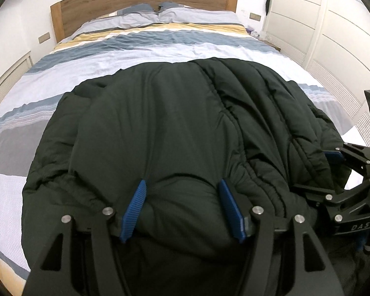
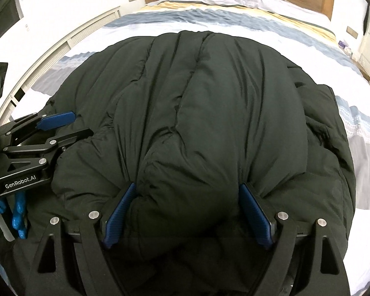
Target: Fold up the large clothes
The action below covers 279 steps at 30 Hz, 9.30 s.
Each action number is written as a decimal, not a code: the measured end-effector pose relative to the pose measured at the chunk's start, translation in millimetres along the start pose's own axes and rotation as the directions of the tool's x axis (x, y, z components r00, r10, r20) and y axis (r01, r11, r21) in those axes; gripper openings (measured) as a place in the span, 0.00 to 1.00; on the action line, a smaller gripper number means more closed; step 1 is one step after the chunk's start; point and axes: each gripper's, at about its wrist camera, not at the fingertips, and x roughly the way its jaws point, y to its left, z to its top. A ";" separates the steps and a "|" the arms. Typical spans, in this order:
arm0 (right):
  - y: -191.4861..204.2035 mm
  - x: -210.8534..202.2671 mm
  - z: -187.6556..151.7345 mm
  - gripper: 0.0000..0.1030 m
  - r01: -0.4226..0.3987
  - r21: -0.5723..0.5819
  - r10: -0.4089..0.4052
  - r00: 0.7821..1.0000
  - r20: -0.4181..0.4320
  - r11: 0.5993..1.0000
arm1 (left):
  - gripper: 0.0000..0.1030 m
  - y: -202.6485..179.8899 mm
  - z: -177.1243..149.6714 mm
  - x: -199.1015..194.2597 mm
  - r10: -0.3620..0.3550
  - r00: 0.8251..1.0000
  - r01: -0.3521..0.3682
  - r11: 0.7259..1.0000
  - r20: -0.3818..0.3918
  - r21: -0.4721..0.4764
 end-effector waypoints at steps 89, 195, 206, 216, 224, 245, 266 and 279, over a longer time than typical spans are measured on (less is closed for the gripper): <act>-135.6 -185.4 -200.6 0.89 0.121 0.379 -0.055 0.982 -0.182 0.917 | 0.73 90.8 -111.6 -150.2 0.039 0.972 -0.072 0.988 -0.231 -0.134; -227.0 -75.8 42.6 0.11 -0.107 0.739 0.156 0.988 0.003 0.665 | 0.14 250.4 88.3 -27.5 -0.393 0.916 0.324 0.602 0.083 -0.729; -251.8 -1.3 60.9 0.38 -0.069 0.812 0.186 0.981 -0.049 0.580 | 0.38 257.0 99.2 39.5 -0.437 0.896 0.328 0.526 0.081 -0.785; -258.3 -28.4 70.7 0.85 -0.153 0.823 0.136 0.986 0.094 0.547 | 0.65 275.2 108.4 3.1 -0.446 0.854 0.453 0.386 0.267 -0.804; -247.0 -81.5 79.0 0.88 -0.193 0.758 0.069 0.979 0.193 0.624 | 0.67 286.0 125.7 -50.2 -0.365 0.874 0.467 0.448 0.321 -0.762; -18.7 -71.0 39.0 0.88 -0.065 0.234 0.026 0.986 0.166 0.970 | 0.67 36.5 83.0 -62.7 -0.155 0.987 0.158 0.966 0.033 -0.206; -65.8 75.5 159.9 0.96 0.135 0.217 -0.135 0.991 -0.016 0.967 | 0.73 36.3 190.5 124.4 -0.039 0.992 0.026 0.994 -0.122 -0.104; -70.4 113.4 155.0 0.99 0.218 0.205 -0.214 0.976 -0.042 0.954 | 0.76 32.9 176.1 156.7 -0.030 0.994 0.019 0.994 -0.102 -0.109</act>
